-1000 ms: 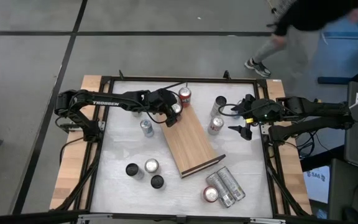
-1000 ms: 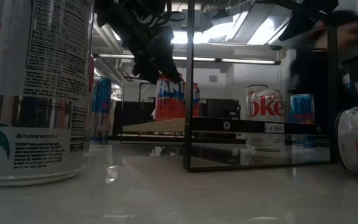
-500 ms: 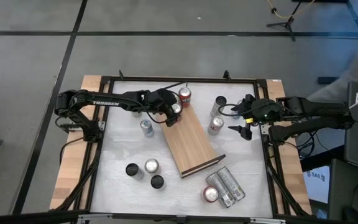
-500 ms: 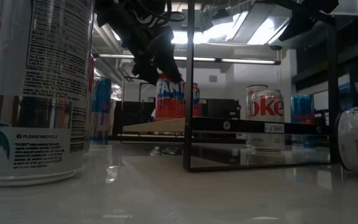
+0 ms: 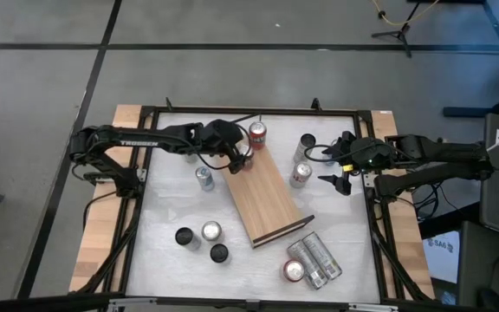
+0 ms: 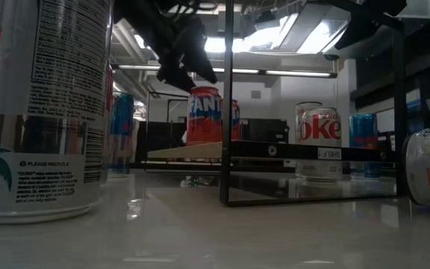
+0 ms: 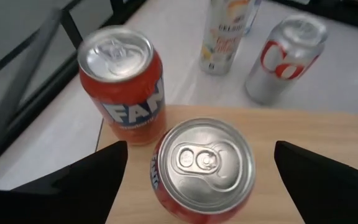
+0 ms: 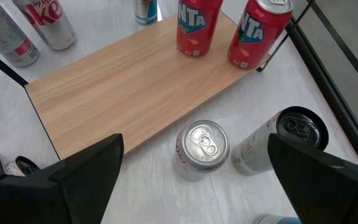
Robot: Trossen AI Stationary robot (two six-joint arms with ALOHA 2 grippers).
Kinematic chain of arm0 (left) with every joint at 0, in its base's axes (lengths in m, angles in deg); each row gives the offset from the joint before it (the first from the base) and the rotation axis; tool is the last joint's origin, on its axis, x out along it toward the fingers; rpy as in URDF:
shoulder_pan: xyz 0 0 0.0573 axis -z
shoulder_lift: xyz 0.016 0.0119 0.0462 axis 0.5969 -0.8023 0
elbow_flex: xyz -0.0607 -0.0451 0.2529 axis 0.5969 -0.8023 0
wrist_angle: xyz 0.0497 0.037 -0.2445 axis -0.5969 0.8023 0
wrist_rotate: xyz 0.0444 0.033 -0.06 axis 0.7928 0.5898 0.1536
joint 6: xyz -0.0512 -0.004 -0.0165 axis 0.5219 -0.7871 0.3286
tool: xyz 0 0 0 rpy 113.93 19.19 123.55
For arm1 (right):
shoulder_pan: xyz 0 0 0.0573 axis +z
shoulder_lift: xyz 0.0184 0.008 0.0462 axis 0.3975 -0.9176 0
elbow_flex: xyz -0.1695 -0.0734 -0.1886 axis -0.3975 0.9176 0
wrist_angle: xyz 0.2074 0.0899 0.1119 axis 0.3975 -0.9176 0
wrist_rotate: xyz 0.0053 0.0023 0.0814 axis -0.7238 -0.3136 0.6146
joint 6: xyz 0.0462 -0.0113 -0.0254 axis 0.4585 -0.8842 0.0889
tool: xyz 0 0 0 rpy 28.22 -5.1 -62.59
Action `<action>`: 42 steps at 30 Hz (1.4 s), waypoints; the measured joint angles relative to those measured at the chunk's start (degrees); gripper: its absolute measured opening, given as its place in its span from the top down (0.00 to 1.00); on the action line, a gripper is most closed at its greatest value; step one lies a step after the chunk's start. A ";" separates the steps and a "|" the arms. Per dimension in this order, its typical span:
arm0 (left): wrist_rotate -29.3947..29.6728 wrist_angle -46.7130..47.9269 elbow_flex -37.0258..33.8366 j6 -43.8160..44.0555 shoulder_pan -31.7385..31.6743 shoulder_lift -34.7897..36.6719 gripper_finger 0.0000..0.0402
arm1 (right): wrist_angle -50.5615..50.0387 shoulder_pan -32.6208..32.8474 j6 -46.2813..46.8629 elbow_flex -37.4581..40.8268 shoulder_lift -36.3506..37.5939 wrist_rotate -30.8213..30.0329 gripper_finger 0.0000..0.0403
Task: Place canned beverage on shelf
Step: Align the left orange soda can with the other orange soda can
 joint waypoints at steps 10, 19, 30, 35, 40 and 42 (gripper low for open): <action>-1.28 -2.16 0.03 4.51 1.98 5.60 0.01 | -0.01 0.02 0.00 0.00 0.00 0.00 0.03; -2.17 -4.73 0.08 9.27 9.29 5.11 0.07 | 0.00 0.02 0.00 0.00 0.02 0.00 0.03; 3.45 -7.71 0.07 12.39 15.79 -3.12 0.38 | 0.04 0.00 0.00 0.00 0.02 0.00 0.03; 4.59 -10.00 0.07 12.48 15.92 -6.84 0.52 | 0.04 0.02 0.00 0.00 0.02 0.00 0.03; 8.58 -9.80 0.07 12.48 15.87 -8.91 0.68 | 0.06 0.00 0.00 0.00 0.02 0.00 0.03; 9.98 -10.01 0.07 12.46 15.76 -9.47 0.74 | 0.06 0.02 0.00 0.00 0.02 -0.01 0.03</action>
